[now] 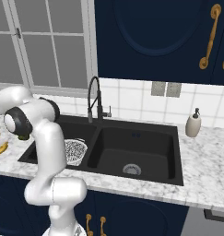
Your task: Put the colander in the sink, put the banana, mango, banana in the colander, and turn on the sink faucet and pour water over the colander.
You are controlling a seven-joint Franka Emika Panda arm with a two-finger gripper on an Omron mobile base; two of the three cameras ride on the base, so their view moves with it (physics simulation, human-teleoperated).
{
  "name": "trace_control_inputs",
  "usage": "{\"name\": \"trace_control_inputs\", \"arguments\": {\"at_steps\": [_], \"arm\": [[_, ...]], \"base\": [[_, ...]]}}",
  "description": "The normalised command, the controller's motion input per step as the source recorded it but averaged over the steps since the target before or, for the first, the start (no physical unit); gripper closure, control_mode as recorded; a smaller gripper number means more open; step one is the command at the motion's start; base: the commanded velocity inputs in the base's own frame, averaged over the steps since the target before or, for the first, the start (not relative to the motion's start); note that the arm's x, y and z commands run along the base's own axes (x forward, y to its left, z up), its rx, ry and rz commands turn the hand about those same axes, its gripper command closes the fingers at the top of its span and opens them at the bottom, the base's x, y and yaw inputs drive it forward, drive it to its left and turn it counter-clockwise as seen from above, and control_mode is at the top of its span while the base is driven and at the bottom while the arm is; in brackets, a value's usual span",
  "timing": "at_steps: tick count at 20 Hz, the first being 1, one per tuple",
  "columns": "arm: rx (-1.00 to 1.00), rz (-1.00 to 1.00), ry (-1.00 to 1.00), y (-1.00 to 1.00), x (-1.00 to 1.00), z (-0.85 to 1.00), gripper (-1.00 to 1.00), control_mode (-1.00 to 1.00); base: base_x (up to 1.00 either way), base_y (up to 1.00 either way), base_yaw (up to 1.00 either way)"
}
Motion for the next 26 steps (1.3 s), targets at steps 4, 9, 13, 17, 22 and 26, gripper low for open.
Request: {"name": "trace_control_inputs", "arguments": {"at_steps": [4, 9, 13, 17, 22, 26], "arm": [[-0.04, 0.00, 0.00, 0.20, 0.17, -0.25, -1.00, -1.00], [0.00, 0.01, 0.01, 0.07, 0.18, -0.28, -1.00, -1.00], [0.00, 0.05, 0.00, 0.00, 0.07, -0.33, -1.00, -1.00], [0.00, 0.05, 0.01, 0.00, 0.15, -0.34, -1.00, -1.00], [0.00, 0.06, -0.01, 0.00, 0.14, -0.34, -1.00, -1.00], [0.00, 0.04, 0.00, 0.00, 0.23, -0.29, -1.00, -1.00]], "base": [[0.00, 0.00, 0.00], [0.00, 0.00, 0.00], [0.00, 0.00, 0.00], [0.00, 0.00, 0.00], [0.00, 0.00, 0.00], [0.00, 0.00, 0.00]]}}
